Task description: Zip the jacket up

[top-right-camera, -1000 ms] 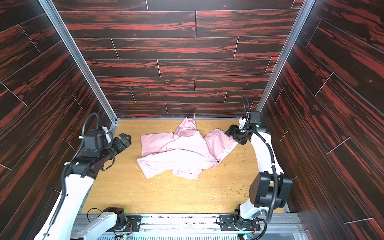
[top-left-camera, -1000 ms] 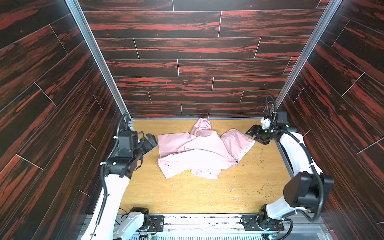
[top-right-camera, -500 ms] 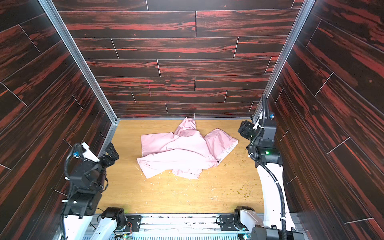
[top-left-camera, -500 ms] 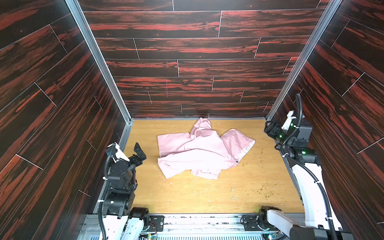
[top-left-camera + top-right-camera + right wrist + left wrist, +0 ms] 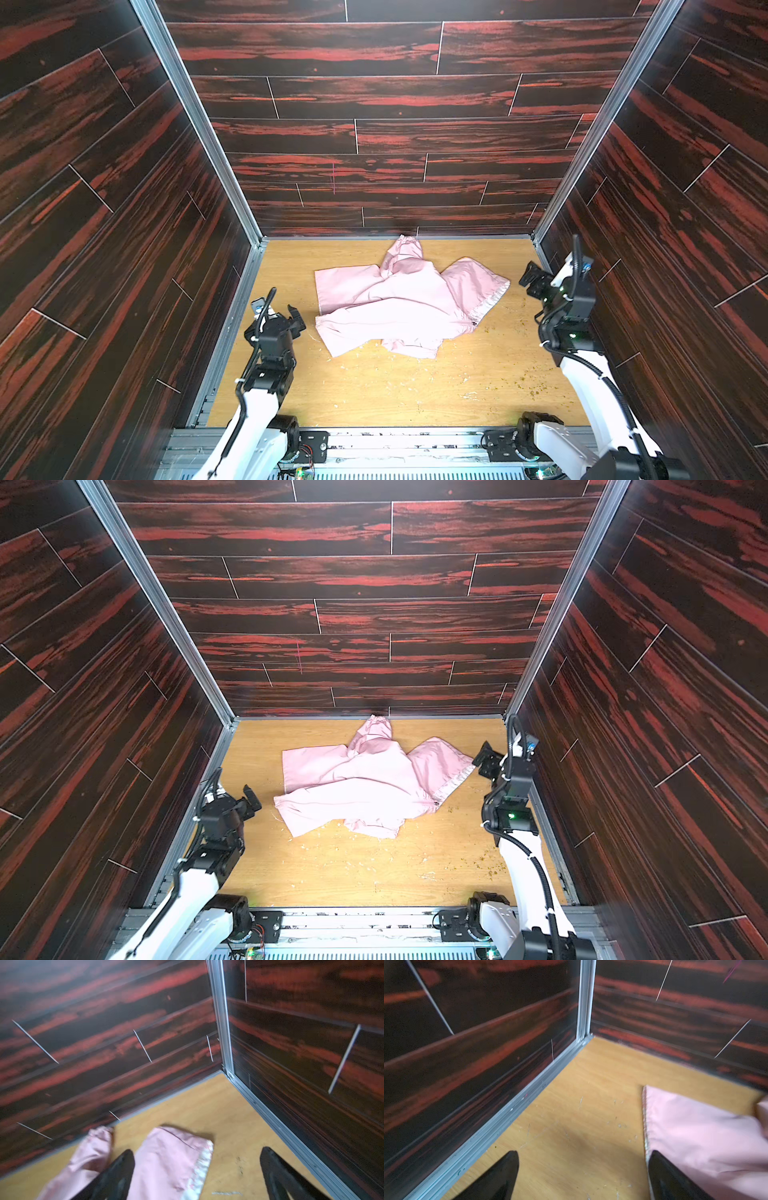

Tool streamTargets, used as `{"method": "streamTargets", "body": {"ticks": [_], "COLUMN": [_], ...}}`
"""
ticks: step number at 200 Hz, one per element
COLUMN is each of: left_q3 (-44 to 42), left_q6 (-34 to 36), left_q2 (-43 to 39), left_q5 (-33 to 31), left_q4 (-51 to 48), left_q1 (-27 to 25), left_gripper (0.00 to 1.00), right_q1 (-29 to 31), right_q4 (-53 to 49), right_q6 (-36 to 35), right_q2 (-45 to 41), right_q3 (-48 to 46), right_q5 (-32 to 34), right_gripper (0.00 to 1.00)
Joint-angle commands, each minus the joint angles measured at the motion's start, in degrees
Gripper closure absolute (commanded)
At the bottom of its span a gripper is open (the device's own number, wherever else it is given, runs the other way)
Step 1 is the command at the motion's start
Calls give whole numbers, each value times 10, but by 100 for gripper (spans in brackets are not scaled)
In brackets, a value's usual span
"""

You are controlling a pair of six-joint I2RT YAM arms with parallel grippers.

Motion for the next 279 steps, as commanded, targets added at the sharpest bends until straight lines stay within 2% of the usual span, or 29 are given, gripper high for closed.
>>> {"method": "streamTargets", "body": {"ticks": [1,28,34,51,57,65,76,87,95,105,112,128,279], "left_q3": [-14,-33,-20,24,22,16,-10,-11,3,29,40,39,42], "left_q6": [16,15,19,77,86,82,87,112,110,85,74,64,63], "left_q2": [79,221,245,287,309,338,385,429,422,398,387,400,394], "left_q5": [-15,-39,-43,-1,4,7,9,3,6,-8,5,11,15], "left_q4": [128,306,318,300,334,359,461,546,515,413,360,383,367], "left_q1": [2,2,2,3,4,6,6,6,5,5,11,22,25], "left_gripper": [0,0,0,0,0,0,0,0,1,0,0,0,0], "right_q1": [0,7,10,23,24,24,26,26,28,30,30,29,27], "right_q4": [128,274,320,447,483,509,556,530,554,540,548,534,540], "right_q6": [-56,-63,-67,-97,-104,-105,-120,-119,-122,-123,-124,-120,-117], "right_q2": [39,139,165,236,260,291,327,316,324,318,323,323,320], "right_q3": [-82,-153,-166,-190,-197,-196,-199,-197,-201,-201,-200,-194,-197], "right_q5": [25,15,12,7,5,-4,-28,-30,-28,-26,-25,-28,-21], "right_gripper": [4,4,4,4,3,3,4,4,2,1,1,1,1]}}
